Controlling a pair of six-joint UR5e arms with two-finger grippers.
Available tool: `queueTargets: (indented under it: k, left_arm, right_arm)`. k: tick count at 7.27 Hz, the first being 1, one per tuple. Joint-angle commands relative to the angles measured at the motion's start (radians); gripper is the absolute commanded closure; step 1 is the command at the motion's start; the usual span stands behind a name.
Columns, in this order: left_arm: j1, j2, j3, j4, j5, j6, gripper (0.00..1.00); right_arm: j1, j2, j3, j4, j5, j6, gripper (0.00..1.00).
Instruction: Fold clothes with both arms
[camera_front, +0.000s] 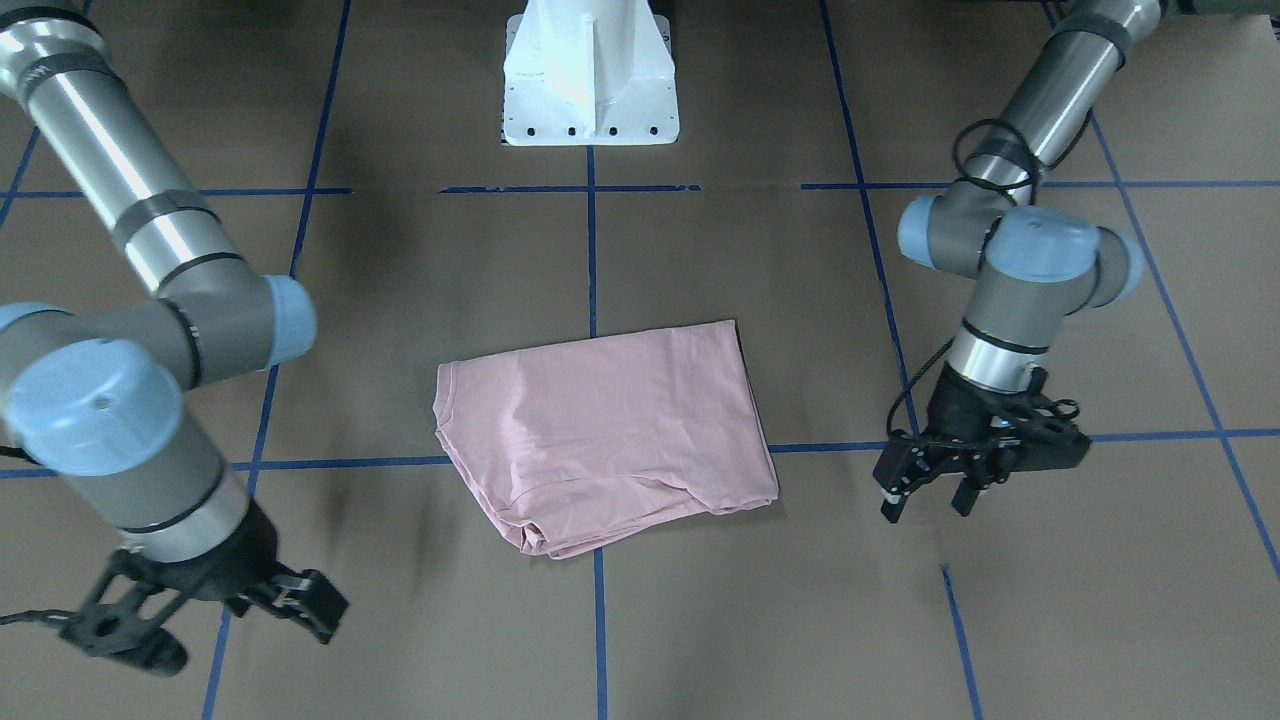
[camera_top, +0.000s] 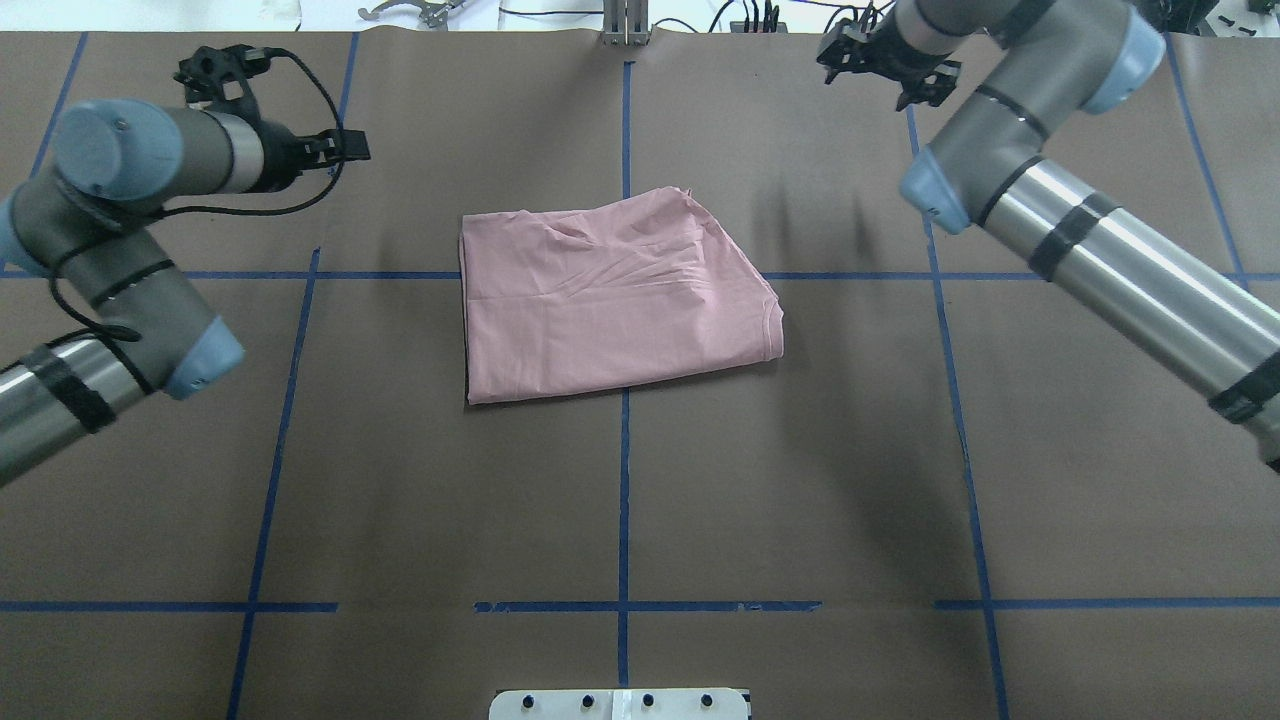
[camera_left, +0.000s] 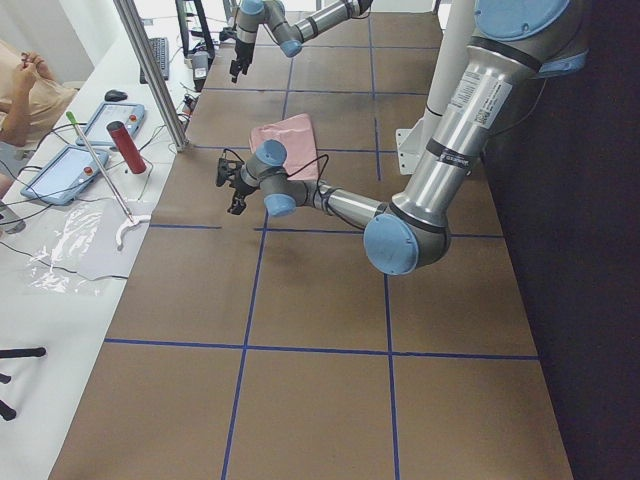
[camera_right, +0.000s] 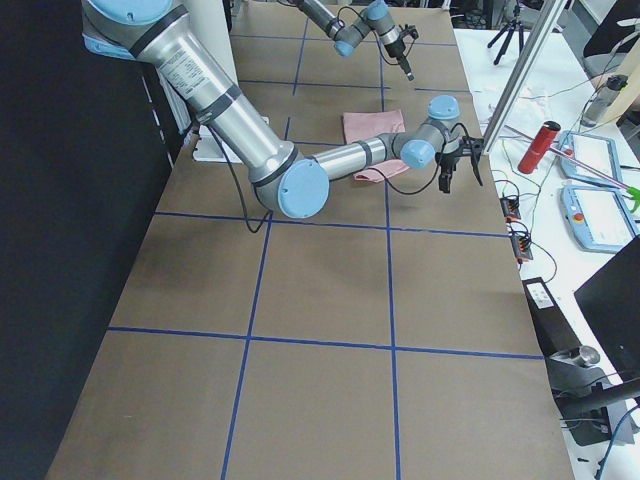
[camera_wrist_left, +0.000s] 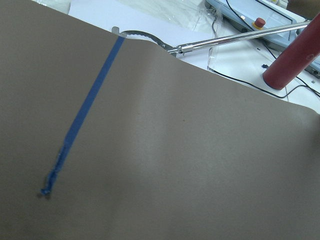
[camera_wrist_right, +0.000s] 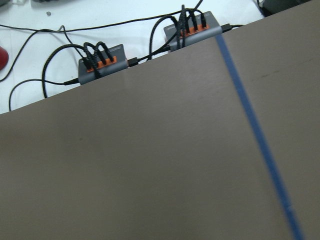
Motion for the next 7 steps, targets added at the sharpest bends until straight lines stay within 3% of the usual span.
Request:
queueTargets:
  k: [1, 3, 4, 6, 7]
  left_arm:
    - [-0.271, 0.164, -0.011, -0.055, -0.340, 0.421, 0.00]
    - [-0.523, 0.284, 0.001, -0.021, -0.504, 0.785, 0.00]
    - [-0.609, 0.339, -0.002, 0.026, -0.520, 0.951, 0.00]
    - [-0.699, 0.341, -0.011, 0.339, -0.618, 1.203, 0.00]
    - [-0.698, 0.334, -0.057, 0.453, -0.623, 1.208, 0.00]
  right_arm:
    - [0.253, -0.183, 0.149, -0.172, 0.203, -0.452, 0.00]
    - [0.345, -0.414, 0.434, -0.359, 0.209, -0.718, 0.00]
    - [0.369, -0.558, 0.513, -0.390, 0.232, -0.899, 0.00]
    - [0.394, -0.674, 0.550, -0.424, 0.280, -0.988, 0.00]
    - [0.400, -0.690, 0.555, -0.424, 0.286, -0.988, 0.00]
